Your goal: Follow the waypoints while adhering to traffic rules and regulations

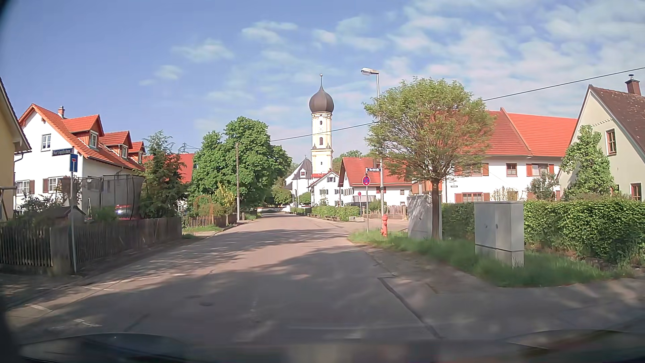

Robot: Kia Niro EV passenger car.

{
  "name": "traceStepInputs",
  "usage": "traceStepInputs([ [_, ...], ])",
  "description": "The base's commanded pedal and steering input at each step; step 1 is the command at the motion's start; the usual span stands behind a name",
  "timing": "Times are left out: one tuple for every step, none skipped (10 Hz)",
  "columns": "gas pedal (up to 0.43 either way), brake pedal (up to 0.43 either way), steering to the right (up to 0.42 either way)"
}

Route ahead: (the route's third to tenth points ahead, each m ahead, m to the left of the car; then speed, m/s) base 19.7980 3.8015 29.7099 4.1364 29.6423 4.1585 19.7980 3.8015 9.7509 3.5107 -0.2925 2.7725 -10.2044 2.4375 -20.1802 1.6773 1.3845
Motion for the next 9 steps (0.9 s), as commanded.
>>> traceStepInputs([
  [0.000, 0.140, 0.471],
  [0.000, 0.140, 0.468],
  [0.000, 0.140, 0.464],
  [0.000, 0.140, 0.461],
  [0.000, 0.140, 0.461],
  [0.000, 0.146, 0.462],
  [0.000, 0.146, 0.469],
  [0.000, 0.152, 0.474],
  [0.000, 0.152, 0.475],
])
